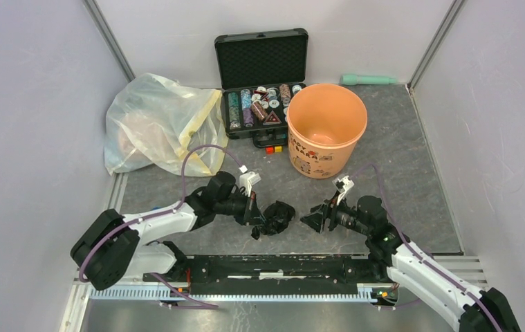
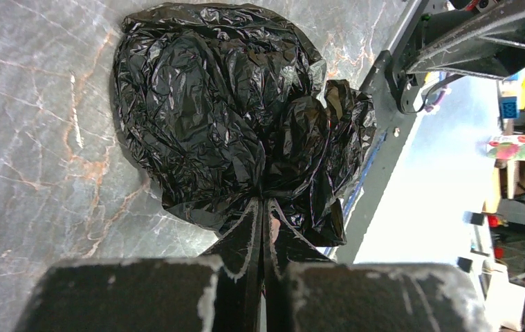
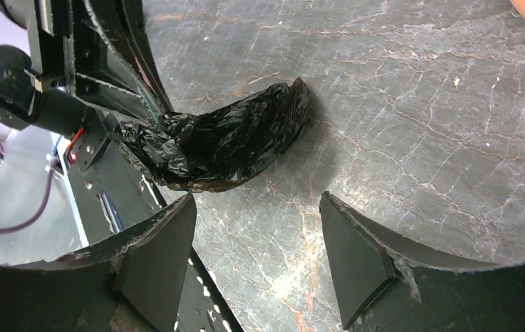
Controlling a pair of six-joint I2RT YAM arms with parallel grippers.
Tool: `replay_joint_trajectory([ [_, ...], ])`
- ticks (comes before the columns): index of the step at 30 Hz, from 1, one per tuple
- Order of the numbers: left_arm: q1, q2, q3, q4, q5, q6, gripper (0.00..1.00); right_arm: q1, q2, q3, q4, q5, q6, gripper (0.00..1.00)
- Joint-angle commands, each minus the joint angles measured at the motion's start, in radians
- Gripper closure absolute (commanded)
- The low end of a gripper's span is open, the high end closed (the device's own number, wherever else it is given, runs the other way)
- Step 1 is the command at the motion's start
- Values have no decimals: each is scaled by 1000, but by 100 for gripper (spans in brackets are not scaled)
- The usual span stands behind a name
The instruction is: Put the trash bags into the trash bin
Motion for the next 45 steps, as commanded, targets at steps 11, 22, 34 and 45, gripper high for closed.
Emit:
replay_joint_trajectory([
  [11, -25, -32, -21, 90, -64, 134, 96, 83, 83, -64, 252, 133, 221, 33],
  [22, -39, -26, -41, 132, -56, 131, 95, 232, 276, -61, 429, 340, 335, 37],
  [34, -52, -15, -50, 155, -47, 126, 86, 265, 399, -57, 524, 351, 326, 70],
  [45, -57, -1, -47, 167, -26, 126, 88, 265, 457, -49, 536, 372, 324, 52],
])
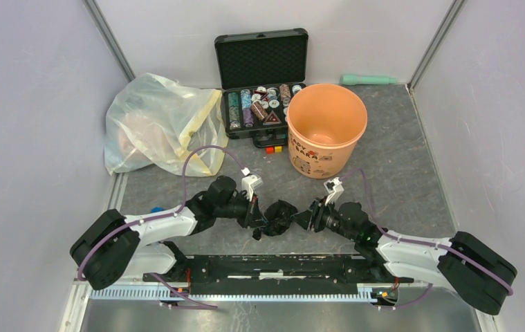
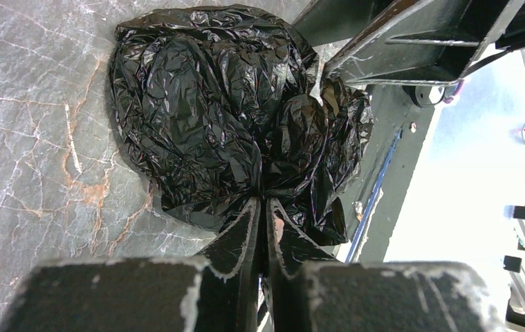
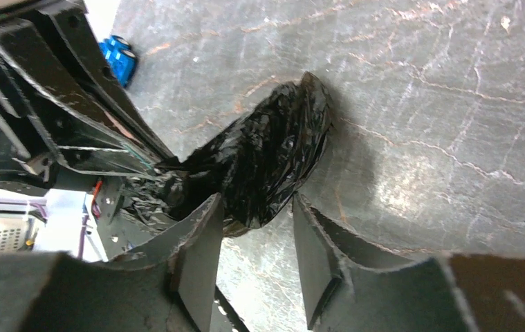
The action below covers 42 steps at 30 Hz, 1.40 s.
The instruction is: Put the trash bags into the trash bin
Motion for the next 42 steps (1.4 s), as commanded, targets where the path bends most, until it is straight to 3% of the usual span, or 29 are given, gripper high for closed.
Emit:
replay_joint_trajectory([
  [1, -10, 14, 1, 54, 30, 36, 89, 6, 66, 19, 49, 15, -11, 55],
  [5, -13, 13, -1, 54, 30, 36, 87, 6, 107, 22, 90, 0, -10, 77],
  [7, -12, 6, -4, 53, 25, 36, 74, 6, 86, 16, 79, 11, -20, 89],
  [9, -12, -7, -7, 47, 11, 36, 53, 6, 36, 14, 15, 58, -43, 100],
  [11, -13, -31, -13, 40, -13, 35, 37, 5, -28, 9, -67, 125, -67, 100],
  [13, -13, -47, -22, 39, -26, 35, 29, 6, -98, -5, -129, 183, -83, 100],
  [17, -14, -50, -25, 27, -48, 32, 24, 6, -196, -46, -189, 249, -95, 100],
  [27, -14, 42, 25, -41, -116, 35, 30, 6, -239, -24, -268, 237, -145, 100],
  [32, -13, 110, 71, -82, -170, 41, 43, 6, -233, -24, -266, 213, -157, 100],
  [38, -14, 149, 97, -69, -148, 50, 42, 6, -218, -10, -259, 198, -165, 100],
  [39, -14, 156, 101, -62, -144, 51, 47, 6, -213, 4, -256, 191, -168, 100],
  [41, -14, 166, 110, -57, -150, 59, 89, 5, -202, 17, -256, 169, -181, 100],
  [42, -13, 164, 110, -64, -174, 55, 97, 6, -198, 31, -271, 163, -204, 100],
])
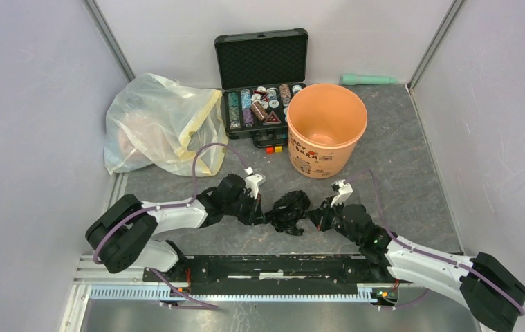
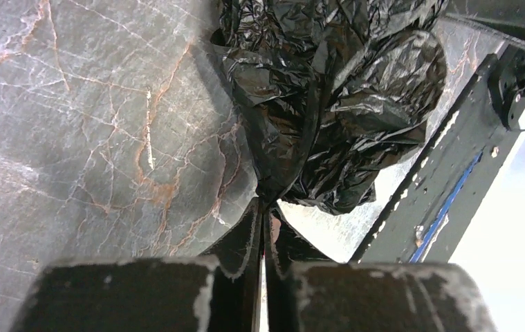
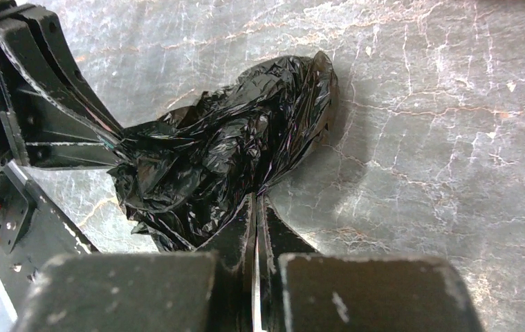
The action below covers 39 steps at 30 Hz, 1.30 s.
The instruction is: Put the trash bags into the trash bin
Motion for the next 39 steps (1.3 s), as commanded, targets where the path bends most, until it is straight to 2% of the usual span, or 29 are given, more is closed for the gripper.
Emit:
replay_joint_trajectory([
  [1, -3, 5, 30, 15, -54, 43, 98, 3, 14, 49, -13, -31, -75, 100],
  [7, -3, -63, -4, -28, -184, 29, 98, 3, -38, 227, -338, 209, -213, 100],
  [12, -2, -55, 0, -34, -173, 25, 98, 2, -131, 286, -428, 340, -282, 100],
  [16, -2, -18, 17, -33, -127, 33, 98, 2, -150, 348, -401, 314, -372, 100],
  [21, -3, 8, 24, -30, -115, 33, 98, 3, -78, 455, -421, 265, -451, 100],
  [25, -2, 21, 31, -40, -124, 32, 98, 2, -78, 528, -512, 454, -465, 100],
  [30, -3, 32, 42, -50, -125, 32, 98, 2, -160, 557, -587, 664, -468, 100],
  [36, -2, 4, 33, -52, -145, 31, 98, 1, -200, 573, -663, 848, -459, 100],
  [39, -2, -27, 23, -59, -180, 28, 98, 2, -185, 609, -753, 970, -380, 100],
])
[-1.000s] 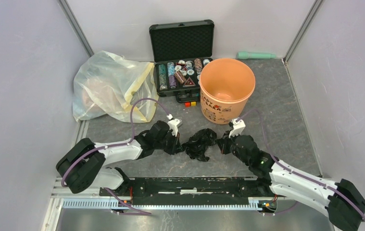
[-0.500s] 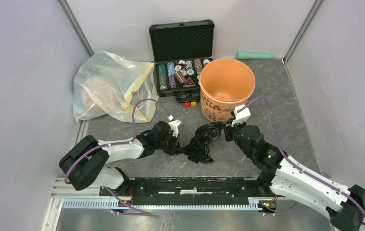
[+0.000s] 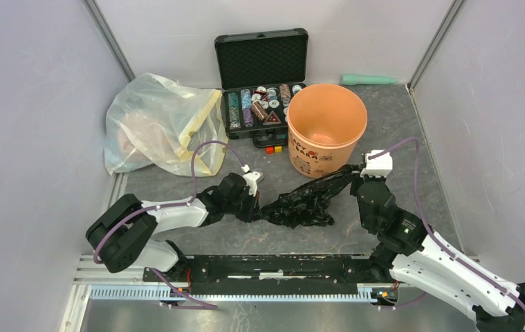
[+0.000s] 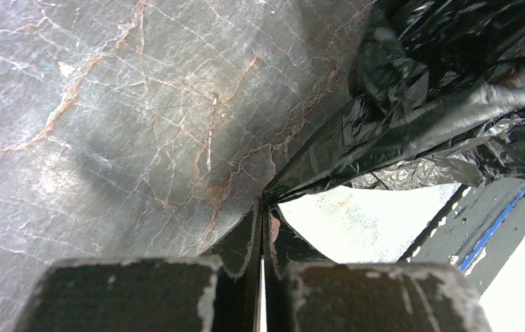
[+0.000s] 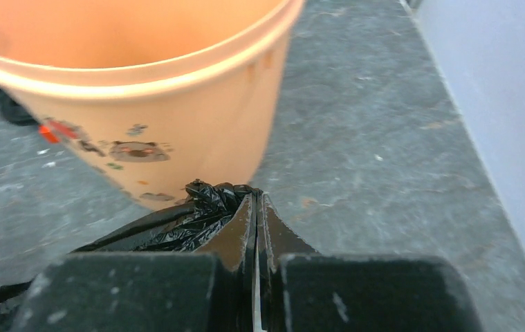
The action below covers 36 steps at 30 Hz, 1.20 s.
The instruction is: Put the trash bags into the trash bin
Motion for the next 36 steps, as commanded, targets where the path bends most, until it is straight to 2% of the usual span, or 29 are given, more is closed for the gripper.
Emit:
replay_joint_trajectory([
  [1, -2, -55, -3, -23, -62, 13, 98, 0, 20, 101, -181, 298, 168, 100],
  [5, -2, -122, -27, -21, -103, 0, 98, 0, 9, 115, -227, 376, 203, 100],
  [13, -2, -278, -69, -83, -311, -38, 98, 0, 3, 107, -215, 402, 150, 100],
  [21, -2, -467, -125, -98, -342, -54, 98, 0, -11, 121, -271, 408, 181, 100],
  [23, -2, -506, -110, -144, -317, -95, 98, 0, -34, 115, -225, 294, 108, 100],
  [24, -2, -520, -97, -171, -292, -117, 98, 0, -53, 102, -183, 182, 28, 94],
  [26, -2, -537, -70, -208, -236, -163, 98, 0, -94, 66, -75, -134, -81, 77],
  [30, -2, -526, -17, -305, -230, -234, 98, 1, -88, 52, -63, -464, -76, 39],
  [32, 0, -506, -5, -329, -233, -243, 98, -1, -65, 57, -91, -598, -72, 32],
  [36, 1, -460, 11, -357, -220, -254, 98, 0, -18, 7, -85, -789, 16, 27],
])
